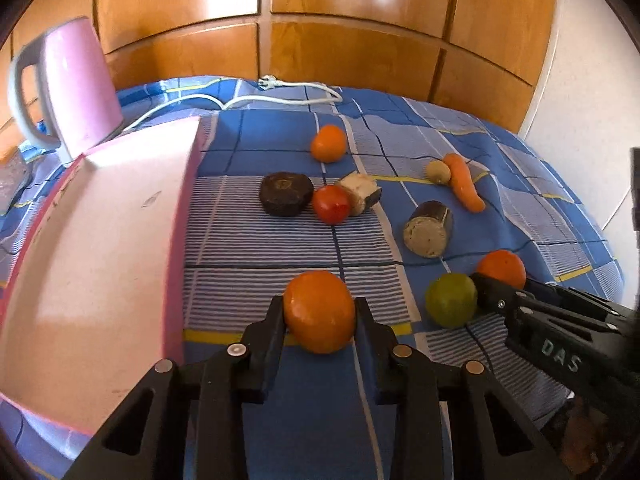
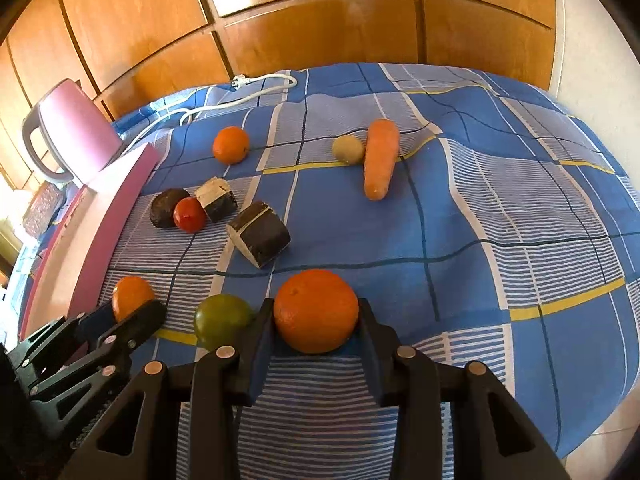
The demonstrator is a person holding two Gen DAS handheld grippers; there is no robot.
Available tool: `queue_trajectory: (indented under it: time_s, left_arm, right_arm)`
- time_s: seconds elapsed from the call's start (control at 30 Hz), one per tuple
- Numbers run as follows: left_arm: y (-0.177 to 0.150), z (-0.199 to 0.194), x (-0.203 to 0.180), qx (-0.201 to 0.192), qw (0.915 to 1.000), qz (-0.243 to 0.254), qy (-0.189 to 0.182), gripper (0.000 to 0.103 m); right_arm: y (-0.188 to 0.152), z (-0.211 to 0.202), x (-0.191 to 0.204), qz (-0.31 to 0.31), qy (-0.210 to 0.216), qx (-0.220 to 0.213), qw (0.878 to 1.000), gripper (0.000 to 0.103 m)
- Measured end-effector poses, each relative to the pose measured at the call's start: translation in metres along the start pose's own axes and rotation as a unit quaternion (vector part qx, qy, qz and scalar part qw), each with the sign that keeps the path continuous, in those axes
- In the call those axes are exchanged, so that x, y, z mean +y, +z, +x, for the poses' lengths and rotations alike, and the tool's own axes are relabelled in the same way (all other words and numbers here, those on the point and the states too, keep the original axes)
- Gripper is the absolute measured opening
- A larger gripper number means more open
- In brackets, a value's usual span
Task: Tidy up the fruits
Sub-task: 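Grasp the small orange with the left tool while the right tool grasps the large orange, then carry both oranges over the pink tray and open both tools to drop them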
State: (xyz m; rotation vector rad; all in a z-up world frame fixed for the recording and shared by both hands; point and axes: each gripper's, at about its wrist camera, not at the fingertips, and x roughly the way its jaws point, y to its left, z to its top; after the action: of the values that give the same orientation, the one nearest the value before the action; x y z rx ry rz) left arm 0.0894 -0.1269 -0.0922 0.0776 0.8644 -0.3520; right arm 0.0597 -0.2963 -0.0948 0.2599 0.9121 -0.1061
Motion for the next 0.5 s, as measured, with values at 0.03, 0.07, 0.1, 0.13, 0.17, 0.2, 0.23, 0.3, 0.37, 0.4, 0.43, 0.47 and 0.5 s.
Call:
queue_trajectory:
  time_s: [0.03,0.07,0.1,0.13,0.17,0.2,0.23,0.3,0.37,0.4,0.43,0.47,0.5]
  left_arm:
    - [-0.001,-0.005,0.001,-0.003,1.0,-0.001,0.001,0.033]
    - [-0.002,-0.008,0.001,-0.005,1.0,-0.002,0.002,0.033]
    - [-0.002,-0.011,0.001,-0.008,1.0,-0.003,0.004,0.033]
    - [-0.003,-0.015,0.001,-0.01,0.9999,-0.004,0.005,0.033]
    - [-0.004,-0.018,0.001,-0.012,0.9999,-0.005,0.005,0.033]
    - [-0.004,-0.021,0.001,-0.014,0.9999,-0.005,0.005,0.033]
    - [-0.005,-0.025,0.0,-0.017,0.9998,-0.005,0.006,0.033]
    - [-0.007,-0.031,0.0,-0.023,0.9997,-0.005,0.008,0.033]
    - [-0.008,-0.038,0.0,-0.03,0.9995,-0.006,0.01,0.033]
    - [-0.009,-0.042,0.0,-0.033,0.9993,-0.008,0.012,0.033]
    - [-0.009,-0.045,0.001,-0.037,0.9992,-0.009,0.015,0.033]
    - [-0.009,-0.05,0.002,-0.044,0.9988,-0.009,0.021,0.033]
    - [-0.009,-0.053,0.003,-0.05,0.9984,-0.01,0.026,0.033]
  right_arm:
    - [0.0,-0.001,-0.001,0.002,-0.001,-0.002,1.0,0.039]
    - [0.0,-0.001,-0.001,0.005,-0.003,-0.003,1.0,0.039]
    - [0.0,-0.002,-0.002,0.008,-0.004,-0.004,1.0,0.038]
    - [0.0,-0.002,-0.003,0.01,-0.005,-0.006,1.0,0.038]
    - [0.0,-0.003,-0.004,0.012,-0.007,-0.008,1.0,0.038]
    - [0.0,-0.005,-0.004,0.013,-0.007,-0.009,1.0,0.038]
    - [-0.001,-0.006,-0.005,0.014,-0.007,-0.011,1.0,0.038]
    - [-0.002,-0.008,-0.005,0.013,-0.008,-0.016,1.0,0.038]
    - [-0.003,-0.011,-0.004,0.012,-0.009,-0.021,1.0,0.038]
    - [-0.003,-0.013,-0.003,0.011,-0.008,-0.025,1.0,0.038]
    - [-0.004,-0.017,-0.003,0.01,-0.009,-0.031,0.999,0.038]
    - [-0.004,-0.019,-0.002,0.009,-0.009,-0.036,0.999,0.038]
    - [-0.005,-0.022,-0.002,0.009,-0.01,-0.04,0.999,0.038]
